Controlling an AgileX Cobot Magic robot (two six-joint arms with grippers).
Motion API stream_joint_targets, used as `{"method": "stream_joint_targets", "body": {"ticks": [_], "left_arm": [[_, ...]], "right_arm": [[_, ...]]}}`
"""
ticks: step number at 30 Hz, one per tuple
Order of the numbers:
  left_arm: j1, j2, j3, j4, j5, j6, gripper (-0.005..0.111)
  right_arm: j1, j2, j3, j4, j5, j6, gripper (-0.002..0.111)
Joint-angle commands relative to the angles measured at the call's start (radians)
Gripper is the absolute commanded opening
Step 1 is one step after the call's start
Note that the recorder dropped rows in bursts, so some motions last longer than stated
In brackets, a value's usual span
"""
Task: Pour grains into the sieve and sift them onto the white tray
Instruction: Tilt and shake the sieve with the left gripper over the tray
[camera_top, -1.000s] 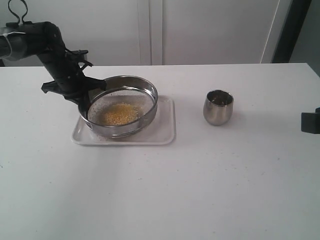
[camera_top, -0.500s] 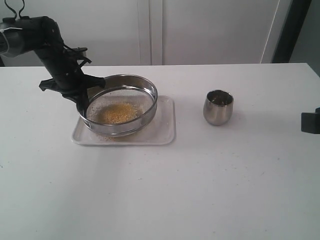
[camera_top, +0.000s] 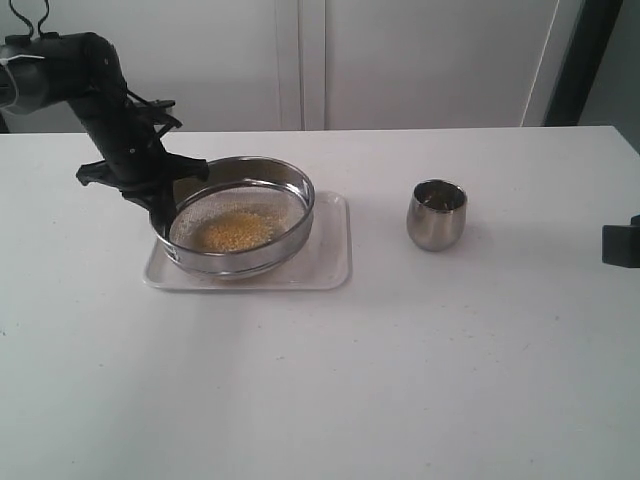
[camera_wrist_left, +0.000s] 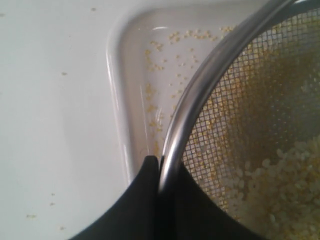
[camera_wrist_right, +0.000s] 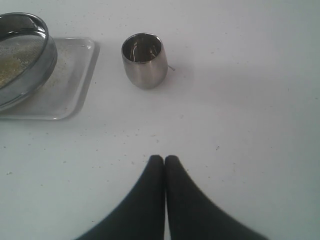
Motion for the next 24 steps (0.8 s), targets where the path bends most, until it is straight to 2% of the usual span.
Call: {"method": "stream_joint_targets", "body": {"ticks": [1,13,24], "left_arm": [[0.000,-0.020,-0.034,-0.032,0.047,-0.091,0.000],[0.000,-0.020,-0.092,-0.036,0.236,-0.141,0.000],[0.000,-0.018,-0.092,-0.095,0.253,-0.199,0.000]], "right_arm": [[-0.006,-0.006,0.004,-0.008,-0.003,-0.007,0.000],[-0.006,-0.006,0.004,-0.010,-0.003,-0.007,0.000],[-0.006,-0.006,0.004,-0.010,-0.003,-0.007,0.000]]}}
